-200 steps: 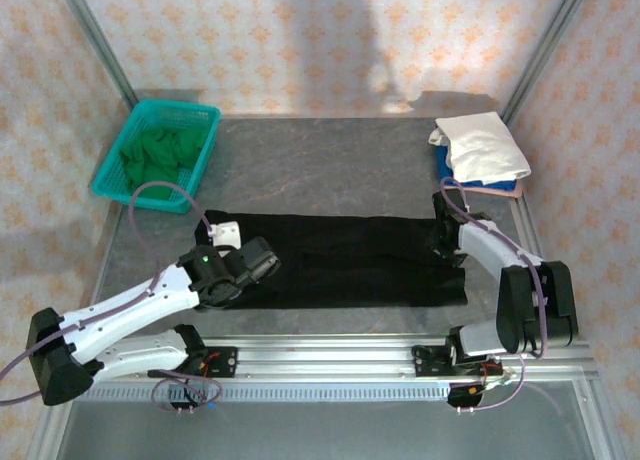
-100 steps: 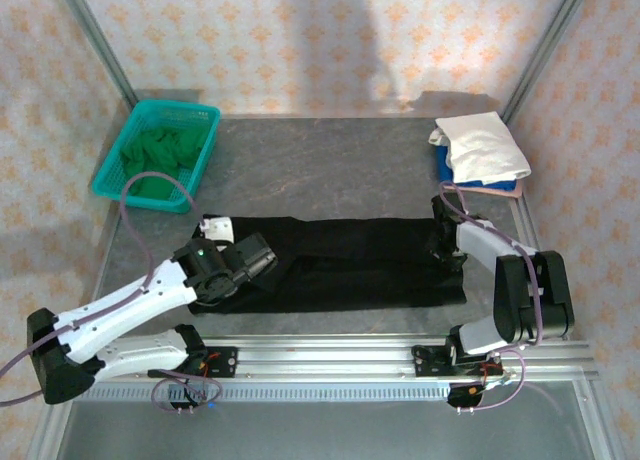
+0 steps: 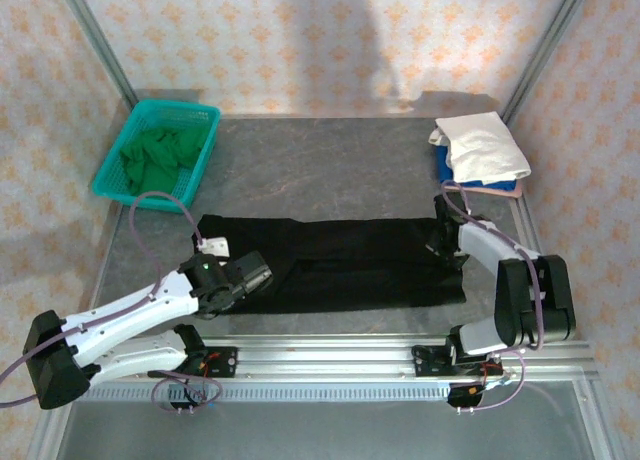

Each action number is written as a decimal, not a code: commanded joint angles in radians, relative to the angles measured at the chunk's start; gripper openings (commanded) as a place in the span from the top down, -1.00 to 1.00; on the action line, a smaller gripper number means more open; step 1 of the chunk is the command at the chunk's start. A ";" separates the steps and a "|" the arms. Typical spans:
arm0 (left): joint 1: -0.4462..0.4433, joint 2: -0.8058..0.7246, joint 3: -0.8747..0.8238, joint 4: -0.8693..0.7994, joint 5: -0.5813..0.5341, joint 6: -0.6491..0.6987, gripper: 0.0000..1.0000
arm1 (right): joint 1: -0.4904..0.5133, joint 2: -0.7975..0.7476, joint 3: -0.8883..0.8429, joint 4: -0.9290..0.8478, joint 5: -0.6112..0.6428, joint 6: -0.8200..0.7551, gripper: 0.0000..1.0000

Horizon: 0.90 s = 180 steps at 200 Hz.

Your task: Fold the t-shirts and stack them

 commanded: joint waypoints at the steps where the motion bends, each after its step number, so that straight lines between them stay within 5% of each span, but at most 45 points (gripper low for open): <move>1: -0.006 -0.005 0.062 -0.051 -0.083 0.005 1.00 | -0.007 -0.036 0.031 -0.051 0.044 -0.011 0.98; 122: -0.004 0.030 0.273 -0.203 -0.097 0.103 1.00 | -0.021 -0.193 0.126 -0.235 0.054 -0.052 1.00; 180: -0.005 -0.015 0.080 -0.090 0.038 0.049 1.00 | -0.021 -0.174 0.073 -0.213 0.076 -0.061 1.00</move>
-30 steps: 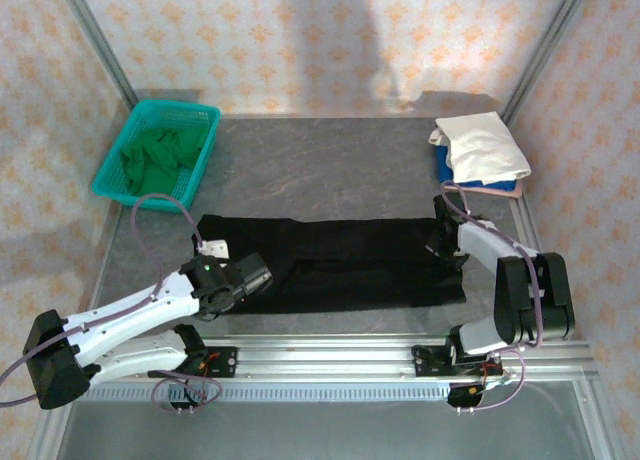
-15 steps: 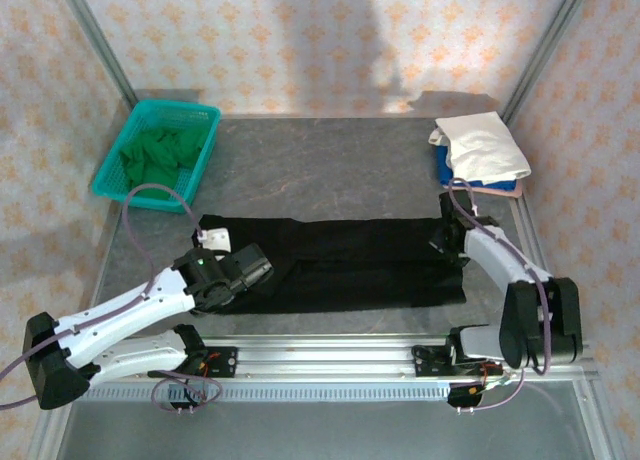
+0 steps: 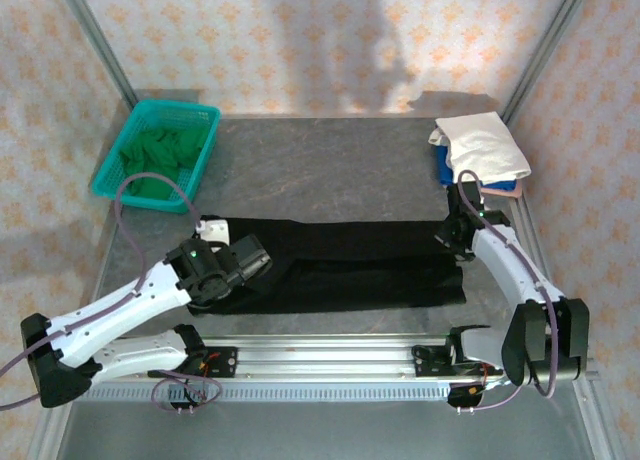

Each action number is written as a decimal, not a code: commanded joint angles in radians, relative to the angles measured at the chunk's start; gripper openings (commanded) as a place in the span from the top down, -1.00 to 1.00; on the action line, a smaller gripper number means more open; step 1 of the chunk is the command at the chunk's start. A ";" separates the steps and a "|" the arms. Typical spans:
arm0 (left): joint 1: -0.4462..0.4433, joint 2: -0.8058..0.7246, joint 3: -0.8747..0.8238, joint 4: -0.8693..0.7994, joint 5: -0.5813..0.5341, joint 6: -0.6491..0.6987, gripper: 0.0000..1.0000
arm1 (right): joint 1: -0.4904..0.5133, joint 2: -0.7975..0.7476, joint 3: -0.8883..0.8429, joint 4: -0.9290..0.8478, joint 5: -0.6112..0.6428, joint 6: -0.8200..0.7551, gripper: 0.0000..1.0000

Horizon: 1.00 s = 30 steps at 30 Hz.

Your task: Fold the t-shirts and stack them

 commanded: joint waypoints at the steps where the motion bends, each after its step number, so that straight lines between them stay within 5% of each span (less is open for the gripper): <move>1: -0.005 -0.026 -0.113 0.027 0.069 -0.035 1.00 | -0.007 0.028 -0.030 -0.020 0.057 -0.013 1.00; 11: -0.014 0.039 -0.255 0.151 0.164 -0.083 1.00 | -0.007 0.166 -0.048 0.043 0.092 -0.011 0.98; 18: -0.015 0.080 -0.265 0.152 0.138 -0.104 1.00 | 0.035 0.097 -0.054 0.050 0.057 -0.018 0.37; 24: -0.014 -0.034 -0.209 0.132 0.091 -0.083 1.00 | 0.294 -0.139 -0.170 0.348 -0.091 -0.070 0.02; 30: -0.011 -0.127 -0.189 0.180 0.077 -0.049 1.00 | 0.690 -0.181 -0.356 0.967 -0.281 -0.253 -0.19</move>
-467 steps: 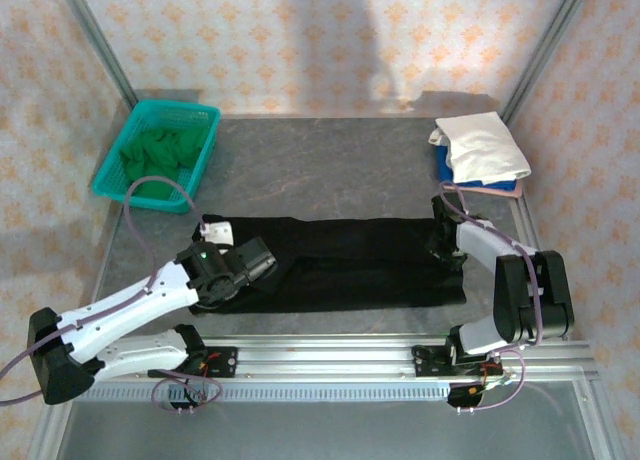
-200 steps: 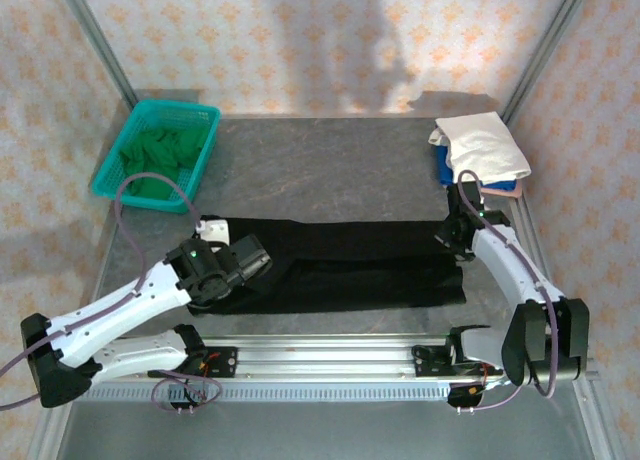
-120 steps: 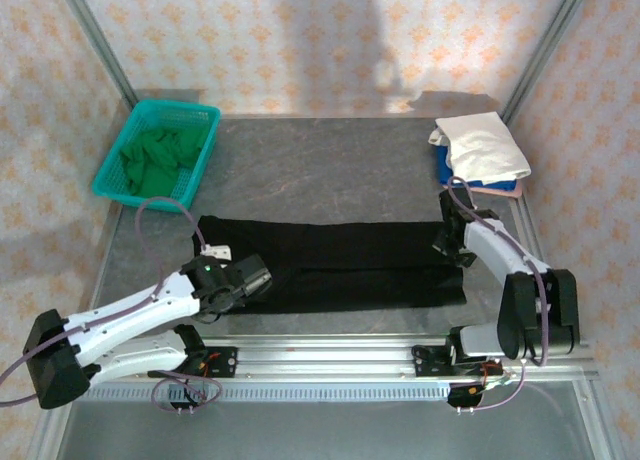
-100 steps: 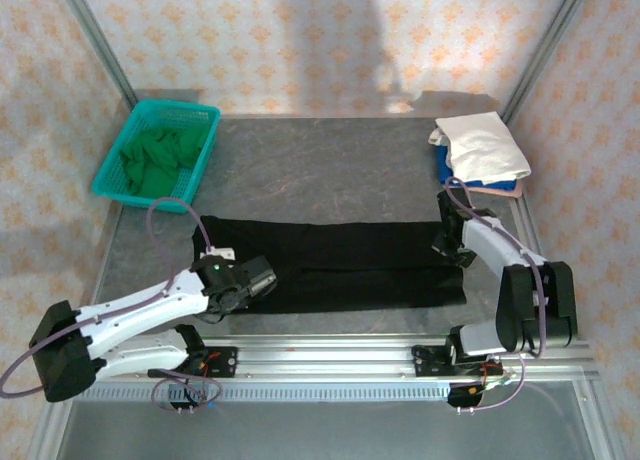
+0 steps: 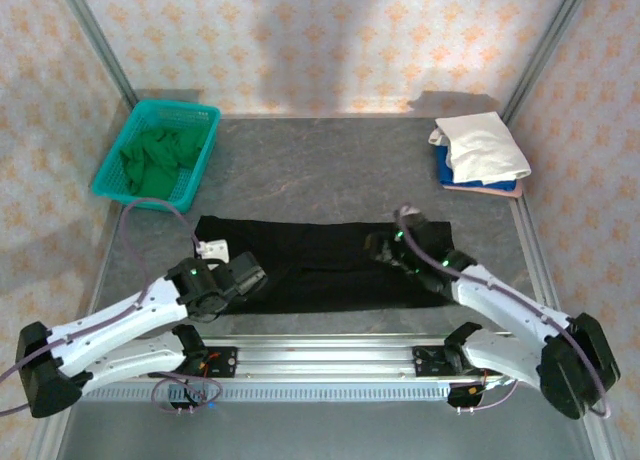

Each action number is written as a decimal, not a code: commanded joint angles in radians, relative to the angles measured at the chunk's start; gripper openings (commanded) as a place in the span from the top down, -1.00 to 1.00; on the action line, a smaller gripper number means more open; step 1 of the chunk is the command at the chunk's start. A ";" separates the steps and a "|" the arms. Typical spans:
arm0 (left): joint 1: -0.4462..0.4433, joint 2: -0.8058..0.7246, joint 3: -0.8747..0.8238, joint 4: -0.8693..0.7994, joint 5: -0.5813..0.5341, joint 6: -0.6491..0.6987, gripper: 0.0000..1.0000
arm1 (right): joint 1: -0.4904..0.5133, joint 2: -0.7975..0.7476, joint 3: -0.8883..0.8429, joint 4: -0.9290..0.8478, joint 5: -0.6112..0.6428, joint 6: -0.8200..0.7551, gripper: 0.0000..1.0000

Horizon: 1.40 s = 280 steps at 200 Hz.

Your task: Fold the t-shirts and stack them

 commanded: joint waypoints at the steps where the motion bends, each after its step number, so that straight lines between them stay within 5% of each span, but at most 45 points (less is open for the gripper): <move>1: -0.004 -0.019 0.012 0.036 -0.043 0.027 1.00 | 0.170 0.030 -0.085 0.466 -0.110 -0.165 -0.19; 27: 0.004 0.018 -0.022 0.050 -0.052 0.014 1.00 | 0.295 0.163 -0.097 0.658 -0.138 -0.349 -0.17; 61: 0.097 0.054 -0.126 0.139 -0.015 0.034 1.00 | 0.412 0.403 0.048 0.643 -0.164 -0.583 0.07; 122: 0.259 0.040 -0.207 0.252 0.042 0.134 1.00 | 0.519 0.666 0.219 0.623 -0.203 -0.768 0.12; 190: 0.365 0.089 -0.198 0.310 0.074 0.208 1.00 | 0.529 0.802 0.302 0.553 -0.308 -0.835 0.24; 280: 0.387 0.059 -0.213 0.307 0.092 0.219 1.00 | 0.529 0.897 0.407 0.425 -0.242 -0.868 0.30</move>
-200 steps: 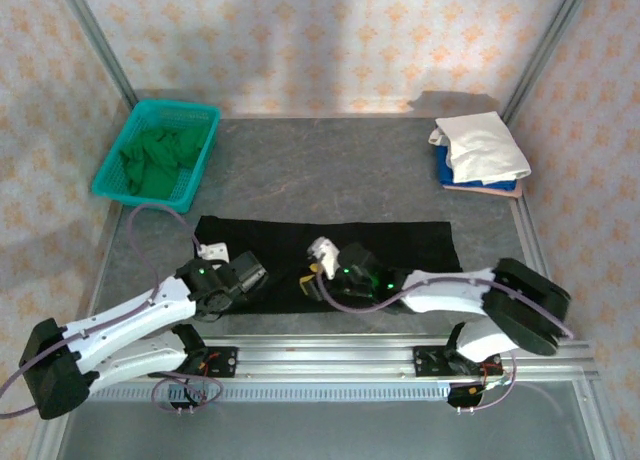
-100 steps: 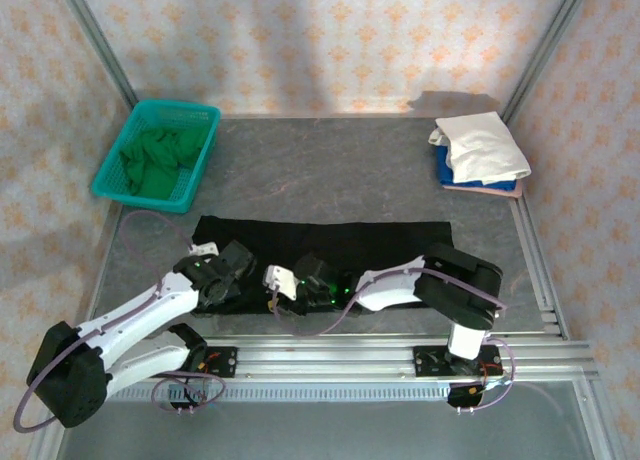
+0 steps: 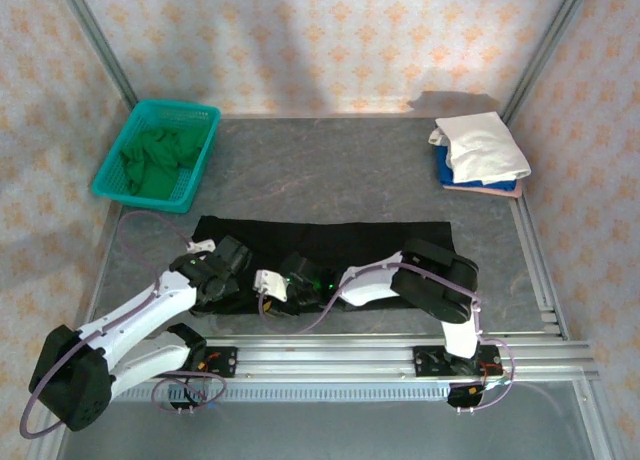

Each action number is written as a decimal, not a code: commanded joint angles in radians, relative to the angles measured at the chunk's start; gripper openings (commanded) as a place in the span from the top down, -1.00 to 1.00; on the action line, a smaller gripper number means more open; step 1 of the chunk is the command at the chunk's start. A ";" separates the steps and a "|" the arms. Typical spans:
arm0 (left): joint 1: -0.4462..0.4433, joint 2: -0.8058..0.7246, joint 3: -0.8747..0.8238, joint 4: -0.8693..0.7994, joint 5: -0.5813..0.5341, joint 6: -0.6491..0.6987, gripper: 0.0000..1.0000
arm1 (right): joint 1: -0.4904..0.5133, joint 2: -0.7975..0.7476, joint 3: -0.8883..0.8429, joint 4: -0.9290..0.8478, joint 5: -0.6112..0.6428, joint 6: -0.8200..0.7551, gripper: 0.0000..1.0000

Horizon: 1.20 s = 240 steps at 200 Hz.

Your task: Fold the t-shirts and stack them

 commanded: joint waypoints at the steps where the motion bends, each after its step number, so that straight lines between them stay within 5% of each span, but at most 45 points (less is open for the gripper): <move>1: 0.010 -0.025 -0.014 0.005 -0.002 0.018 1.00 | 0.000 0.022 0.030 -0.065 0.019 -0.032 0.31; 34: 0.011 -0.031 -0.014 -0.001 0.003 0.016 1.00 | 0.000 0.000 0.044 -0.112 0.050 -0.033 0.75; 76: 0.011 -0.043 -0.003 -0.014 0.000 0.017 1.00 | 0.000 -0.047 0.072 -0.180 0.042 -0.013 0.92; 192: 0.009 -0.228 0.001 -0.037 0.090 0.019 1.00 | 0.001 -0.230 -0.013 -0.247 0.001 0.012 1.00; 240: -0.021 -0.190 0.019 -0.077 0.028 -0.008 0.93 | 0.000 -0.203 -0.061 -0.253 -0.022 0.000 1.00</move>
